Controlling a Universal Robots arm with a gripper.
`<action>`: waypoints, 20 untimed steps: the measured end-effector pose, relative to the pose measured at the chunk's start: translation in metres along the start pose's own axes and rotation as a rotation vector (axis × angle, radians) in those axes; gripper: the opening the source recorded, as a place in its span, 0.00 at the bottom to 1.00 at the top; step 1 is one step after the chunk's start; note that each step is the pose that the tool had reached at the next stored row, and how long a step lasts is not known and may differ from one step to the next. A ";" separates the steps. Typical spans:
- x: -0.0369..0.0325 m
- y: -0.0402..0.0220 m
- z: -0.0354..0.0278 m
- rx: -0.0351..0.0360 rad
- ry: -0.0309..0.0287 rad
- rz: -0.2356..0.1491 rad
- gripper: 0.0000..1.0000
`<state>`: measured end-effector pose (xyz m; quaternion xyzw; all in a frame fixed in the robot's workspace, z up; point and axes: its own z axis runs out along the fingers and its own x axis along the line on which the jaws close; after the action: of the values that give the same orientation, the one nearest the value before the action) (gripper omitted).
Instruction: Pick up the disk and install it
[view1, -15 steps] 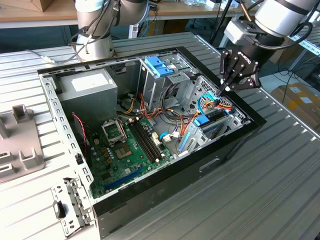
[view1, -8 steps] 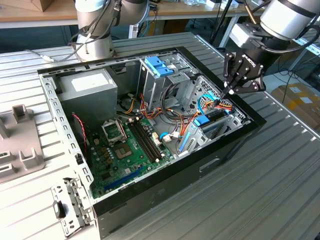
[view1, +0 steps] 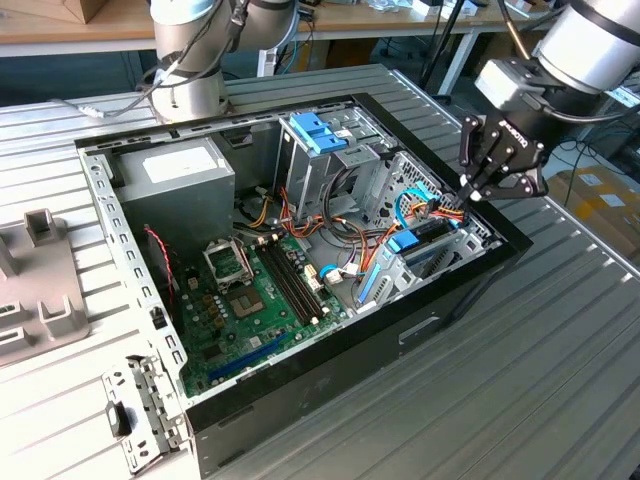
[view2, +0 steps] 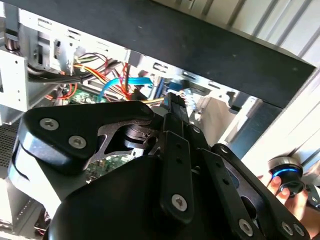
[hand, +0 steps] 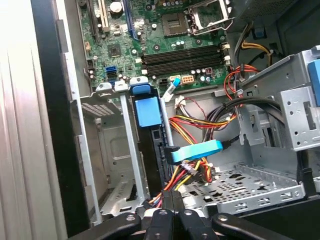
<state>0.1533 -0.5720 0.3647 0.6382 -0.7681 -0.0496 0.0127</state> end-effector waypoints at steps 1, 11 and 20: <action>0.0053 -0.0009 -0.0003 -0.0001 -0.0006 0.000 0.11; 0.0146 -0.0027 -0.0009 -0.0003 -0.0010 -0.002 0.11; 0.0146 -0.0026 -0.0009 -0.0042 0.0074 -0.091 0.11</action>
<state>0.1533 -0.5869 0.3648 0.6726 -0.7382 -0.0494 0.0146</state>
